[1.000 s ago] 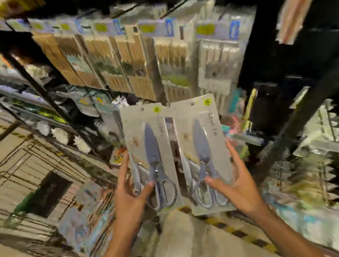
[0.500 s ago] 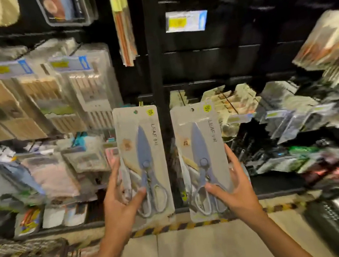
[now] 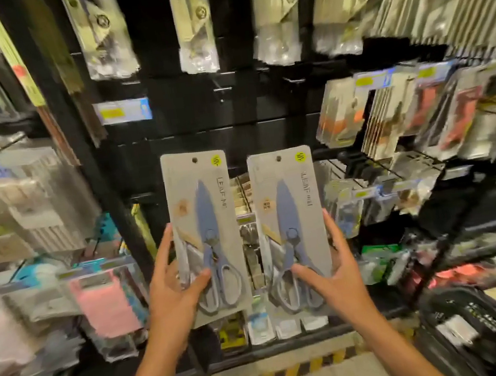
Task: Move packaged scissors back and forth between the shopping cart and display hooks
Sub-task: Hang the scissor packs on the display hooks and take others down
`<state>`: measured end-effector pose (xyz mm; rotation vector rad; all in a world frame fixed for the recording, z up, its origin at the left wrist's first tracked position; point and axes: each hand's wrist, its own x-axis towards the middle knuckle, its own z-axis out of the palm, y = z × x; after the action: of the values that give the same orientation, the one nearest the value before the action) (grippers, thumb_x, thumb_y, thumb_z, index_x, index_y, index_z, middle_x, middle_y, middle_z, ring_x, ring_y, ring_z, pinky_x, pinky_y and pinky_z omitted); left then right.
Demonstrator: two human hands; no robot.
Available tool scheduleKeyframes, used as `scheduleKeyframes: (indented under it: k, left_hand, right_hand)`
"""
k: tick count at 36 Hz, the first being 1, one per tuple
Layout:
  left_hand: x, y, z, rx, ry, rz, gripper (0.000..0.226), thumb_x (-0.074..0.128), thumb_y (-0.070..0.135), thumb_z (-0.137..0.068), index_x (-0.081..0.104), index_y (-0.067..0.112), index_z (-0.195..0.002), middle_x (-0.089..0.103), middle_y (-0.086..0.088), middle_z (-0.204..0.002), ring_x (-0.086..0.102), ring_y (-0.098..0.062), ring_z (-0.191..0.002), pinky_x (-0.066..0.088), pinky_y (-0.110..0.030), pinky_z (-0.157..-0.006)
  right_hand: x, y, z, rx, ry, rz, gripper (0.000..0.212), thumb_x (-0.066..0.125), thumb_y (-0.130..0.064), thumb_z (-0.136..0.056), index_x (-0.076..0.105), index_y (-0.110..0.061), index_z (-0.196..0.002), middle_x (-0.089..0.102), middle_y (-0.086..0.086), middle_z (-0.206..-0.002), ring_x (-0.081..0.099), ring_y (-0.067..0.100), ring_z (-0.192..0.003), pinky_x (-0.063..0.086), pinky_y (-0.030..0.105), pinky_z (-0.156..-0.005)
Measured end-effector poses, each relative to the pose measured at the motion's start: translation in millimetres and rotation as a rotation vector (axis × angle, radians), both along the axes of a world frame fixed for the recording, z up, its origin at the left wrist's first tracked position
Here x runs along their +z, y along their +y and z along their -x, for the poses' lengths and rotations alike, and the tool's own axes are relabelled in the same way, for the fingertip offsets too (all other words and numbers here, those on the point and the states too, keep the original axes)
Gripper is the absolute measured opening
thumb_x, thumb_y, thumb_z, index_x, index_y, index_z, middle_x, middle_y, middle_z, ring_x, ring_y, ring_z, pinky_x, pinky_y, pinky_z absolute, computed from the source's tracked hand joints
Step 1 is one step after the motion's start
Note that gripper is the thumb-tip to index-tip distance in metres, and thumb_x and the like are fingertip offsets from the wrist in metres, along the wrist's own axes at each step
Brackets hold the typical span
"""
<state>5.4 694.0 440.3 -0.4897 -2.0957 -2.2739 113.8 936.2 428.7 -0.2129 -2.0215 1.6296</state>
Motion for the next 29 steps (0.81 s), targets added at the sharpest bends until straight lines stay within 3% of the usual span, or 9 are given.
scheduleKeyframes:
  k: [2, 6, 8, 14, 19, 22, 24, 27, 29]
  left_hand:
    - [5, 27, -7, -0.003, 0.013, 0.000, 0.094, 0.074, -0.003, -0.086, 0.038, 0.061, -0.144, 0.051, 0.016, -0.151, 0.056, -0.013, -0.133, 0.050, -0.052, -0.106]
    - [17, 66, -18, 0.003, 0.061, -0.003, 0.093, 0.073, -0.005, -0.086, 0.039, 0.060, -0.144, 0.046, 0.023, -0.153, 0.053, -0.007, -0.135, 0.052, -0.039, -0.105]
    - [23, 78, -19, 0.014, 0.063, -0.002, 0.093, 0.074, -0.003, -0.085, 0.039, 0.059, -0.145, 0.048, 0.020, -0.152, 0.053, -0.010, -0.136, 0.052, -0.040, -0.105]
    - [40, 101, -9, 0.047, 0.075, -0.025, 0.092, 0.073, -0.004, -0.084, 0.039, 0.053, -0.148, 0.058, 0.020, -0.142, 0.059, -0.008, -0.129, 0.056, -0.031, -0.098]
    - [46, 109, 14, 0.026, 0.110, -0.035, 0.091, 0.073, -0.003, -0.086, 0.041, 0.060, -0.143, 0.052, 0.015, -0.150, 0.056, -0.009, -0.133, 0.053, -0.038, -0.104]
    - [45, 111, 33, 0.012, 0.145, 0.008, 0.091, 0.074, 0.000, -0.086, 0.038, 0.058, -0.146, 0.046, 0.013, -0.155, 0.050, -0.012, -0.139, 0.047, -0.047, -0.111]
    - [46, 112, 44, 0.009, 0.160, 0.011, 0.091, 0.074, 0.001, -0.086, 0.038, 0.061, -0.145, 0.046, 0.015, -0.155, 0.050, -0.010, -0.138, 0.049, -0.040, -0.109]
    - [50, 115, 58, -0.006, 0.179, -0.015, 0.091, 0.073, -0.001, -0.086, 0.038, 0.059, -0.145, 0.047, 0.017, -0.153, 0.054, -0.004, -0.133, 0.054, -0.019, -0.094]
    - [51, 116, 68, -0.021, 0.186, -0.014, 0.091, 0.074, 0.003, -0.085, 0.036, 0.056, -0.148, 0.048, 0.019, -0.152, 0.056, -0.003, -0.131, 0.056, -0.021, -0.092]
  right_hand:
    - [3, 27, -7, -0.005, 0.001, -0.010, 0.095, 0.080, -0.027, -0.084, 0.021, -0.058, -0.151, 0.028, -0.026, -0.160, 0.034, 0.005, -0.147, 0.038, 0.050, -0.118]
    - [11, 70, -9, -0.009, -0.008, -0.007, 0.096, 0.082, -0.031, -0.084, 0.020, -0.060, -0.151, 0.025, -0.031, -0.160, 0.032, 0.004, -0.148, 0.036, 0.052, -0.118]
    - [15, 85, -6, -0.010, 0.002, -0.010, 0.096, 0.082, -0.030, -0.083, 0.021, -0.058, -0.152, 0.026, -0.032, -0.159, 0.032, 0.002, -0.147, 0.036, 0.050, -0.119]
    - [21, 113, 15, 0.016, 0.025, 0.004, 0.096, 0.082, -0.023, -0.083, 0.022, -0.055, -0.151, 0.028, -0.038, -0.153, 0.034, -0.018, -0.136, 0.038, 0.025, -0.115]
    - [24, 125, 45, 0.021, 0.044, -0.002, 0.097, 0.083, -0.023, -0.082, 0.023, -0.053, -0.153, 0.031, -0.032, -0.156, 0.040, -0.001, -0.141, 0.044, 0.032, -0.113]
    - [28, 129, 62, 0.016, 0.046, -0.022, 0.096, 0.082, -0.023, -0.082, 0.023, -0.050, -0.153, 0.032, -0.036, -0.153, 0.041, -0.005, -0.139, 0.047, 0.023, -0.108]
    - [30, 130, 72, -0.006, 0.046, -0.030, 0.096, 0.083, -0.024, -0.081, 0.024, -0.044, -0.155, 0.034, -0.028, -0.155, 0.042, -0.003, -0.138, 0.048, 0.026, -0.108]
    - [33, 134, 91, -0.009, 0.045, -0.034, 0.096, 0.084, -0.024, -0.081, 0.026, -0.043, -0.155, 0.035, -0.020, -0.157, 0.043, 0.004, -0.140, 0.047, 0.041, -0.111]
    - [32, 137, 101, -0.011, 0.047, -0.022, 0.096, 0.085, -0.024, -0.081, 0.027, -0.049, -0.153, 0.037, -0.019, -0.157, 0.045, 0.009, -0.140, 0.047, 0.049, -0.110]
